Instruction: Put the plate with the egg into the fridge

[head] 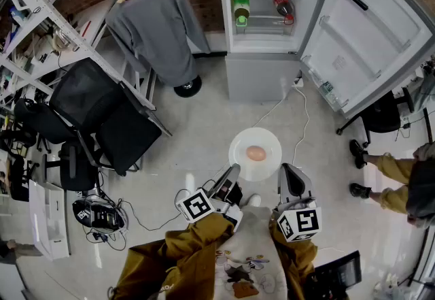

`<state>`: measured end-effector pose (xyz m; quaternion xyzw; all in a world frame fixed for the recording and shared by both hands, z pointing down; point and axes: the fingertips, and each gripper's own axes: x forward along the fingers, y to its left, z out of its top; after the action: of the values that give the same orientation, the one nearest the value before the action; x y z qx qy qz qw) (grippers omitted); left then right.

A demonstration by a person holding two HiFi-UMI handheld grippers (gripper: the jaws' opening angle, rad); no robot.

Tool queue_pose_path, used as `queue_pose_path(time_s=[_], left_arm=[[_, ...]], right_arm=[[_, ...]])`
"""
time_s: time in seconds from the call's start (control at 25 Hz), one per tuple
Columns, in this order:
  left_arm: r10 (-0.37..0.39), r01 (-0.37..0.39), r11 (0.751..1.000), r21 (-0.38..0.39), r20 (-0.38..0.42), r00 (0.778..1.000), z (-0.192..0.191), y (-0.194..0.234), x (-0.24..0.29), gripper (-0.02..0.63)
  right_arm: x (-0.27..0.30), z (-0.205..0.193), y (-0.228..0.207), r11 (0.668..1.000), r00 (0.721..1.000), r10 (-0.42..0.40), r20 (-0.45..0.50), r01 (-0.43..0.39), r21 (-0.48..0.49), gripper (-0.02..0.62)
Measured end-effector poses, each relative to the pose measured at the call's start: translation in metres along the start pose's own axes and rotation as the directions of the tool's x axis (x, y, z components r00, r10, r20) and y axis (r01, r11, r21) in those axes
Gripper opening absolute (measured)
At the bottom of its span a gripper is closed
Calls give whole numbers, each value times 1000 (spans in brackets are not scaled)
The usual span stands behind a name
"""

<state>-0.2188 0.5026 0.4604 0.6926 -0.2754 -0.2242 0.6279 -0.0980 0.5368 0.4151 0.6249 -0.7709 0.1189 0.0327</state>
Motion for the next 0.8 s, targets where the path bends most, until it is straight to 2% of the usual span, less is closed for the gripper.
queue_pose_path(time_s=[0.16, 0.32, 0.44, 0.6, 0.72, 0.8], left_arm=[[23, -23, 999, 49, -6, 1000, -3, 0, -6, 20], [13, -13, 1000, 10, 12, 1000, -10, -4, -6, 20], [10, -11, 1000, 17, 12, 1000, -16, -5, -4, 20], [41, -40, 994, 105, -10, 999, -26, -1, -2, 20], [37, -38, 998, 58, 9, 999, -37, -6, -2, 20], [57, -58, 996, 70, 20, 998, -42, -4, -5, 20]], right_arm=[[-9, -1, -1, 1000, 1000, -3, -8, 3, 12, 5], [-16, -1, 0, 1000, 1000, 15, -5, -15, 1, 5], [-21, 1, 1, 998, 998, 56, 6, -56, -5, 5], [-29, 1, -5, 997, 996, 83, 16, -83, 3, 5], [-37, 1, -13, 996, 996, 89, 14, -89, 4, 5], [-42, 2, -18, 995, 995, 98, 15, -98, 3, 5]])
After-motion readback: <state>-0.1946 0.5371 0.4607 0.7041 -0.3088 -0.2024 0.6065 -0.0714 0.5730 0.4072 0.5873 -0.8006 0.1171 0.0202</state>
